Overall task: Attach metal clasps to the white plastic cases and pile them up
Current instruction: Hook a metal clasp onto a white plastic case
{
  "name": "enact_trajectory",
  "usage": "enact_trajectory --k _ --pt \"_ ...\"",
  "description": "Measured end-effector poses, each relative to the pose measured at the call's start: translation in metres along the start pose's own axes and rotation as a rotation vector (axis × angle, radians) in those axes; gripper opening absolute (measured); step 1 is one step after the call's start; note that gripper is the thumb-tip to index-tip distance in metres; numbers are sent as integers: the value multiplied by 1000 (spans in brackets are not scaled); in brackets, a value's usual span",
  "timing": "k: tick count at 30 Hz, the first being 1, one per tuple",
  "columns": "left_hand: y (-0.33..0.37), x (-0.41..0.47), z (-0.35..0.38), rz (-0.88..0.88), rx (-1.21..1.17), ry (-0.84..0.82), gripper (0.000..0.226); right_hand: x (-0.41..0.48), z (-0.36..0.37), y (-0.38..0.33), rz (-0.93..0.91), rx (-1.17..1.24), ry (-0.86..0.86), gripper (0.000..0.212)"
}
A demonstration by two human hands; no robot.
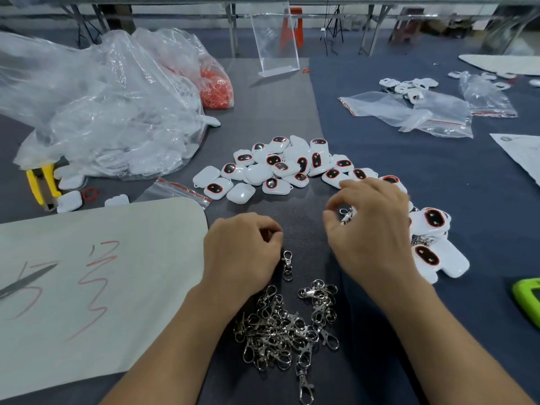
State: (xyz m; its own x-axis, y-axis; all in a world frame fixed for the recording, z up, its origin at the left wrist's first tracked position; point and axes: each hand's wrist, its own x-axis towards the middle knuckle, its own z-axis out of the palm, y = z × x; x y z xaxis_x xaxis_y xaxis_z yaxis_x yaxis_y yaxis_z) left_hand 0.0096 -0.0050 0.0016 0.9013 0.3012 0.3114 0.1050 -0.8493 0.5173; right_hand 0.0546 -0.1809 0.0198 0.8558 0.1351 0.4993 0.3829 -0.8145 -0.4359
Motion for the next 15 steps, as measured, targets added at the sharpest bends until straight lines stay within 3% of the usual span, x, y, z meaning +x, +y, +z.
enact_trajectory --k 4,7,12,15 --pt "-3 4 -8 32 -145 -235 26 -2 27 -19 -7 42 -278 36" --pt "-9 8 -18 102 -233 -410 34 7 44 -23 -7 51 -381 50" --pt "-23 15 -21 160 -246 -435 25 21 62 -23 -76 -7 -447 61" --pt "-26 17 -22 176 -247 -426 34 27 67 -18 -119 -54 -484 65"
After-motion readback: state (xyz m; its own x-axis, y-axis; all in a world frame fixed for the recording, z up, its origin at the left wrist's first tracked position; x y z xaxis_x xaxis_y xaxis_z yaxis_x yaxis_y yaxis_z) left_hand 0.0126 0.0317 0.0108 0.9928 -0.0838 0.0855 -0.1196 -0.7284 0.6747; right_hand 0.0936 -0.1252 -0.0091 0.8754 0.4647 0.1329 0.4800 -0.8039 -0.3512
